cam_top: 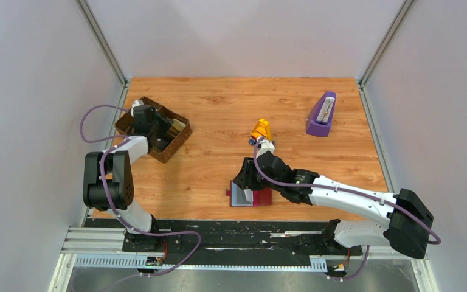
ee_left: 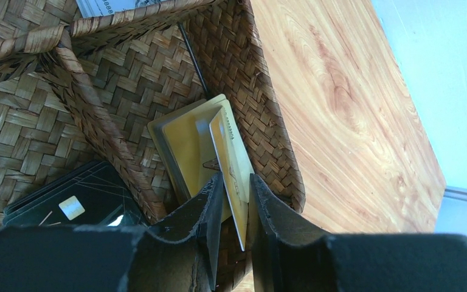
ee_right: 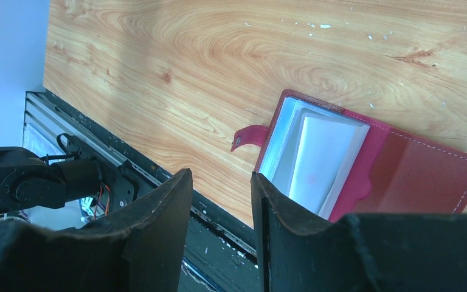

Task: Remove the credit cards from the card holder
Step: Place the credit card in the storage box.

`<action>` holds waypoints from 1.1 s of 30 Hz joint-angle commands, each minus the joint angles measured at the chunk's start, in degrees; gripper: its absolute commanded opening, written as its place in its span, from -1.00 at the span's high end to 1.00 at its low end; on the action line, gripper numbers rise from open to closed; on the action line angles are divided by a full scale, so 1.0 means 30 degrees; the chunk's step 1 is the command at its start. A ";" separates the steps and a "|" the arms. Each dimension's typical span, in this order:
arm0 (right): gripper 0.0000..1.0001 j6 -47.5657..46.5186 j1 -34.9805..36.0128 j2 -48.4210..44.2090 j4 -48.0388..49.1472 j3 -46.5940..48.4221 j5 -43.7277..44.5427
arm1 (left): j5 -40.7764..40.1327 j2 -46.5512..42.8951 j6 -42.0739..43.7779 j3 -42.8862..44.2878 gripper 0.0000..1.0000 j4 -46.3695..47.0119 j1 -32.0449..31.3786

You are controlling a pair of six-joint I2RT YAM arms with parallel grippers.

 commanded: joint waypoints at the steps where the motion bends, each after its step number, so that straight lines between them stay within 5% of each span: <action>1: 0.16 -0.0346 -0.0100 -0.0174 0.0589 0.0174 0.0322 | 0.0196 0.0161 0.0167 0.0815 0.39 -0.0065 0.0074; 33: 0.15 -0.0364 -0.0090 -0.0308 0.0617 0.0107 0.0034 | 0.0720 -0.0435 0.1445 0.2496 0.04 -0.3383 0.0074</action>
